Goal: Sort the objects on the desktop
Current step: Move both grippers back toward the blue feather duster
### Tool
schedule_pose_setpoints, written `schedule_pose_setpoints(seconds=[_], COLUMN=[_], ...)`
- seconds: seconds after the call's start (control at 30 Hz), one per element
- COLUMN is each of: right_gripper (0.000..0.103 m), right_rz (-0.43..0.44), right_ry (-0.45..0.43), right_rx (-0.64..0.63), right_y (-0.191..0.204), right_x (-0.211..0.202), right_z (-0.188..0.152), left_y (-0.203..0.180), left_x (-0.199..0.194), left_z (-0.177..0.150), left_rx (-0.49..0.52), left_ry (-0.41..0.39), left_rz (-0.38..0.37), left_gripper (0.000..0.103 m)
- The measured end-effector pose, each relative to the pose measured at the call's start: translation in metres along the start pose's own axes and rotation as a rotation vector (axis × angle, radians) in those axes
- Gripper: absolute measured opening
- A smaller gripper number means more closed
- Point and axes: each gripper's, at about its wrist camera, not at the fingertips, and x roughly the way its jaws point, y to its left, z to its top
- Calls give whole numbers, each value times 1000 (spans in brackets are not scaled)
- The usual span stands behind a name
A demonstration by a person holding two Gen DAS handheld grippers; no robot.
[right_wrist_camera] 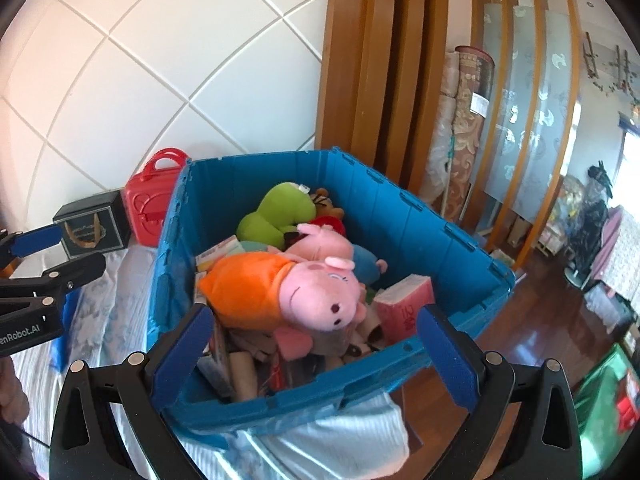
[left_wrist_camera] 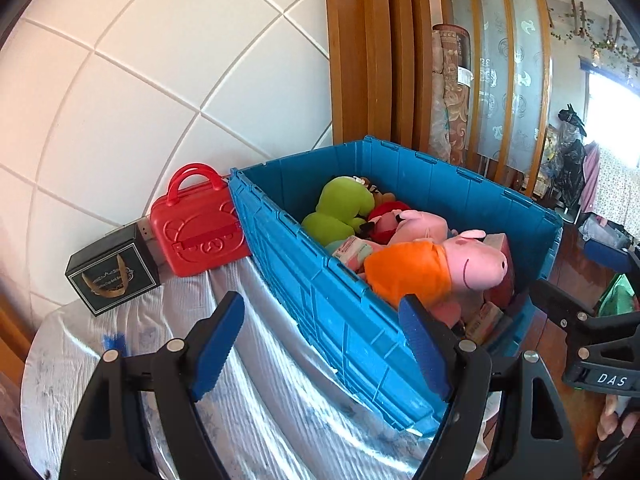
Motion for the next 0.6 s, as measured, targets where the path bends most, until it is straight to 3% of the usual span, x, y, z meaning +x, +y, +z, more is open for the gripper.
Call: schedule_pose_setpoints(seconds=[0.3,0.6], right_gripper=[103,103], right_rz=[35,239], right_ry=[-6,-8], right_rx=[-24,-184], right_y=[45,149], right_x=[-51,-55], right_z=[-24,-27], left_y=[31,135], left_x=[-42,-56], left_z=[-41,-103], left_rx=[-59,-223], left_ry=[21,105], left_rz=[40,218], left_gripper=[79,79])
